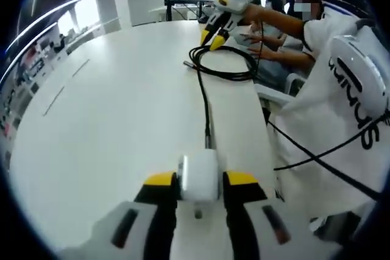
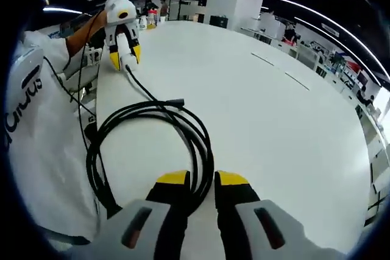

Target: Plug the desk Type‑C cable into the charger adapter.

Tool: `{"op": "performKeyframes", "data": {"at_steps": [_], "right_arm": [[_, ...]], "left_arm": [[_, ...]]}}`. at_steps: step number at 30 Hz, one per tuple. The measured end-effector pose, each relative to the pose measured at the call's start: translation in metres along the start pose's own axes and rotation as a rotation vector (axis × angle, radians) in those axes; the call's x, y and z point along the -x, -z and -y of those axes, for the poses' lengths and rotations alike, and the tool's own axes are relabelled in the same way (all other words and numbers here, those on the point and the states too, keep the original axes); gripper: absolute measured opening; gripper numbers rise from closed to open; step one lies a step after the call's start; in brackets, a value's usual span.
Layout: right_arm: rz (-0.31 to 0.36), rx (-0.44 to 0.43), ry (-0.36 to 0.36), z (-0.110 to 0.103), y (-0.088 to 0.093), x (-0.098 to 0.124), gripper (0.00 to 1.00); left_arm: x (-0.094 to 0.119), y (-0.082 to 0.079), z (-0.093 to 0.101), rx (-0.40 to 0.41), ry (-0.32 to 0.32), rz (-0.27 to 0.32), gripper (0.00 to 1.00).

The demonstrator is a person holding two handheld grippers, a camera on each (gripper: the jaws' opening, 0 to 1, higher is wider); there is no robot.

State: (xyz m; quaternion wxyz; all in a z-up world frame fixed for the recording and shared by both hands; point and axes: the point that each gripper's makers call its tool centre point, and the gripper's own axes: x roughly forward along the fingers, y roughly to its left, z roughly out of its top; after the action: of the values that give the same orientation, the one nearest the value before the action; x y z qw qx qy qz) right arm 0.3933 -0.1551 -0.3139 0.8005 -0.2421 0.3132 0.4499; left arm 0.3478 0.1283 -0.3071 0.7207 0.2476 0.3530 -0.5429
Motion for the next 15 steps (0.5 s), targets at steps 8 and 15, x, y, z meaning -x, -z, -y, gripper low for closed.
{"op": "performKeyframes", "data": {"at_steps": [8, 15], "right_arm": [[-0.014, -0.026, -0.002, -0.0003, 0.0006, 0.0012, 0.12], [-0.039, -0.014, 0.01, -0.0026, 0.0006, 0.0014, 0.1]], "left_arm": [[-0.0022, 0.0028, -0.0002, 0.006, 0.008, -0.013, 0.26], [-0.0024, 0.0015, 0.0001, 0.044, 0.014, -0.007, 0.26]]}}
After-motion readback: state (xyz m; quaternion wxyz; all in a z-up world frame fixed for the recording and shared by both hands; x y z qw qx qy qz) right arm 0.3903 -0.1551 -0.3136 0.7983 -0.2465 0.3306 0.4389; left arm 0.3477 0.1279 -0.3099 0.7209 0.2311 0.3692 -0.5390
